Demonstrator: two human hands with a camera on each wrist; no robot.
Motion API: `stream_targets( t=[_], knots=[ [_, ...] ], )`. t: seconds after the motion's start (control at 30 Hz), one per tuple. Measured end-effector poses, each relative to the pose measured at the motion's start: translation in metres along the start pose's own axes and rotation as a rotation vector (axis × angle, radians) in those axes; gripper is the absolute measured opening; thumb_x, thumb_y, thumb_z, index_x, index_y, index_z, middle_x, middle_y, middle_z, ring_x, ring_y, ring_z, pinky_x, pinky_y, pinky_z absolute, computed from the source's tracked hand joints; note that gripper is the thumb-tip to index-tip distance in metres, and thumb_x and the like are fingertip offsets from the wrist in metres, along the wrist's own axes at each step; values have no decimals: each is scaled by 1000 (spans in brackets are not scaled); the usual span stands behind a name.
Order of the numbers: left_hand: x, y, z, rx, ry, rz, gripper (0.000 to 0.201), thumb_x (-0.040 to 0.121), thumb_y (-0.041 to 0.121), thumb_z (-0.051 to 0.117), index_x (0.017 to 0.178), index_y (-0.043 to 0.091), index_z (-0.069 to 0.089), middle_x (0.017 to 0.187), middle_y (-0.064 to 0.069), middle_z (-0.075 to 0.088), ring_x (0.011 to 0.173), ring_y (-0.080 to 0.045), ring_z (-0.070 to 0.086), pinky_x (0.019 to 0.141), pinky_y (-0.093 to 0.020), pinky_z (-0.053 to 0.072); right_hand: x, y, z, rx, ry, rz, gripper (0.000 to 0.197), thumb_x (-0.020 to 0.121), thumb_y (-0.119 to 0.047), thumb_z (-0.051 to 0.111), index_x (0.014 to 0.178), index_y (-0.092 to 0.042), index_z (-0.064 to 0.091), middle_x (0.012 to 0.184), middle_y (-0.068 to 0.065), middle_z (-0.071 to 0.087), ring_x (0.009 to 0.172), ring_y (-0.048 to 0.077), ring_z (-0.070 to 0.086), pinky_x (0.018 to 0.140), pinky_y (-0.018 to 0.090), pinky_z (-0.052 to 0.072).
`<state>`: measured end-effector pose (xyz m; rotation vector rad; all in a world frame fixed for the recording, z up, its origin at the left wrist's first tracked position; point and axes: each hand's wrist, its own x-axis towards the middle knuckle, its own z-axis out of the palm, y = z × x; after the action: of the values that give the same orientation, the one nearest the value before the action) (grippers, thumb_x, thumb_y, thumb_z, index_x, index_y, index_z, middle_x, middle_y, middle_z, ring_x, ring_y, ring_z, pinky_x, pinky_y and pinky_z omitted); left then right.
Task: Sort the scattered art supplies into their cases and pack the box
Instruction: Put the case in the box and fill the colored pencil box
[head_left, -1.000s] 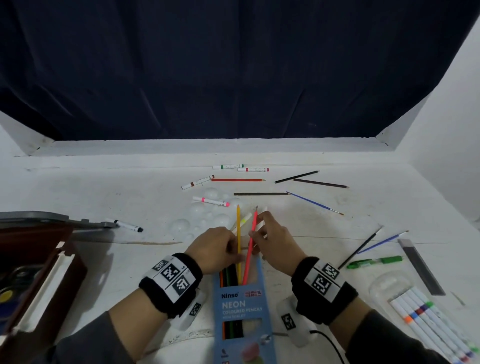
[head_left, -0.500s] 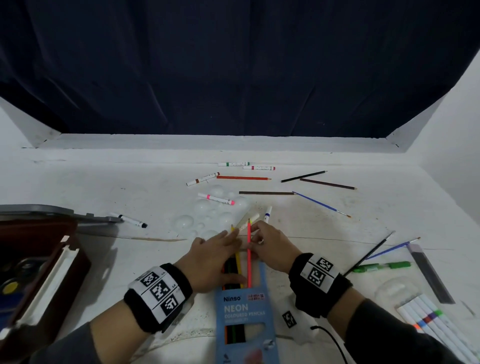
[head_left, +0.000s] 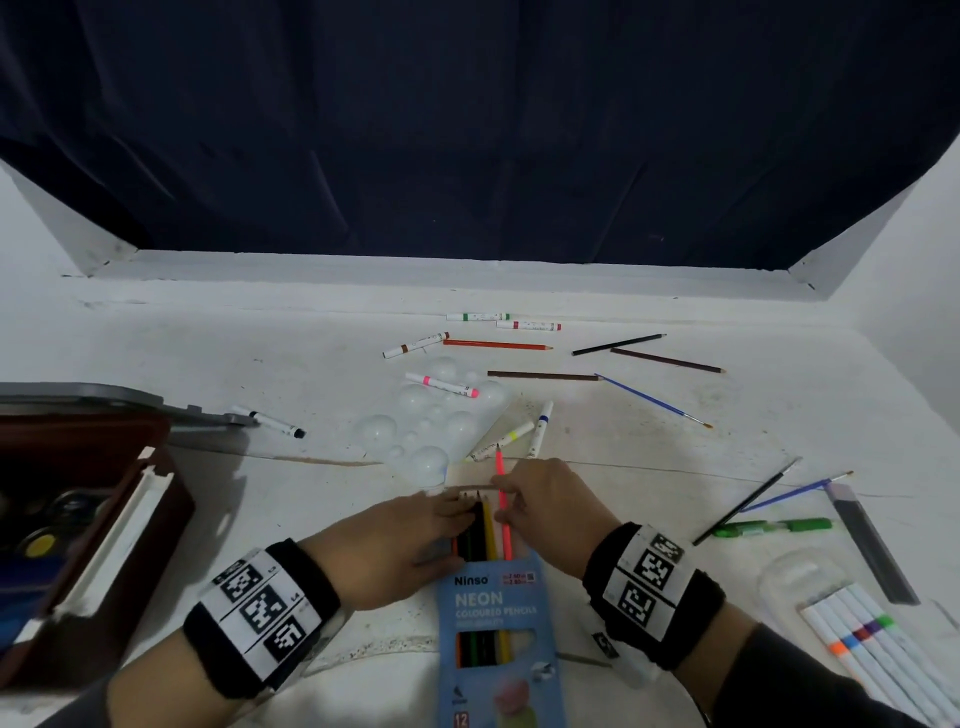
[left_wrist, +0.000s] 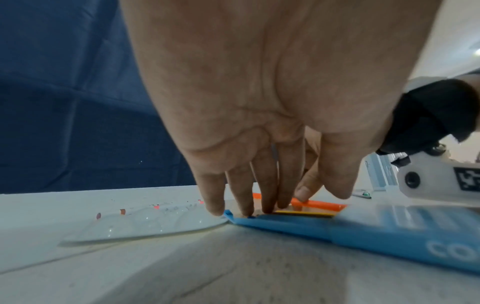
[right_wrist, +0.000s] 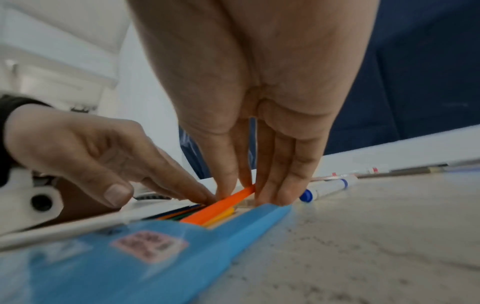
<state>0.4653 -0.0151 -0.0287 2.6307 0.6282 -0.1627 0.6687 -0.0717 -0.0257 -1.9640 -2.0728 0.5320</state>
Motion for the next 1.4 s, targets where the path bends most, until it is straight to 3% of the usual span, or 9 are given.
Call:
stream_targets(
  t=[0.1,0.27,0.5,0.67,0.73,0.97,1.07,1.2,1.4],
  knots=[
    [-1,-4,4,-42,7,22,52,103,36,49,151,19,40,160,11,32,145,-9,31,117,-24,28,-6,-9,5,-264,-47,-19,21,97,-31,57,98,-12,66,100,7,65,95,25,63,80,34,47],
    [3,-8,1,-137,87,83,45,100,23,55,145,25,49,152,20,41,133,0,44,108,-15,36,-17,-24,10,-359,-106,-31,8,90,-7,56,90,-8,64,102,11,61,97,28,56,74,30,30],
    [4,-17,6,-97,89,78,38,100,31,55,137,25,56,146,15,50,132,-6,49,106,-32,43,-17,-9,4,-170,-204,-106,19,91,-18,54,88,-14,73,87,3,68,81,22,62,74,33,50],
    [3,-18,6,-163,92,37,37,99,32,57,136,29,55,136,13,59,121,-4,55,100,-33,48,-15,3,-12,93,-271,-133,20,93,-18,58,100,-18,77,99,-8,71,85,5,63,77,23,53],
    [2,-19,4,-235,114,-4,38,99,34,56,136,40,47,126,14,65,111,-2,61,94,-31,51,-12,6,-18,143,-149,-118,17,93,-21,60,94,-19,76,90,-10,71,76,3,62,73,23,53],
    [17,-22,-6,-346,241,-83,19,104,28,48,122,35,52,115,17,60,103,2,59,89,-28,52,27,51,-45,175,431,105,13,84,-15,63,77,-22,72,71,-7,68,64,11,62,64,26,51],
    [28,-21,-19,-375,199,-104,22,104,30,47,124,40,50,116,21,60,97,7,60,81,-14,49,45,83,-55,66,471,164,10,86,-15,62,87,-18,72,81,-4,68,73,16,60,70,28,49],
    [52,-26,-47,-491,199,-114,17,103,28,52,114,40,57,93,13,69,79,-4,69,72,-21,55,69,118,-64,-94,328,238,22,92,-28,56,111,-20,66,106,0,64,103,22,58,86,35,50],
    [126,-59,-90,-395,357,-209,33,100,40,53,132,35,48,105,8,63,86,-5,64,81,-27,54,98,135,-71,-335,12,306,43,100,-40,44,143,-33,46,154,-2,32,145,19,19,112,42,28]
  ],
)
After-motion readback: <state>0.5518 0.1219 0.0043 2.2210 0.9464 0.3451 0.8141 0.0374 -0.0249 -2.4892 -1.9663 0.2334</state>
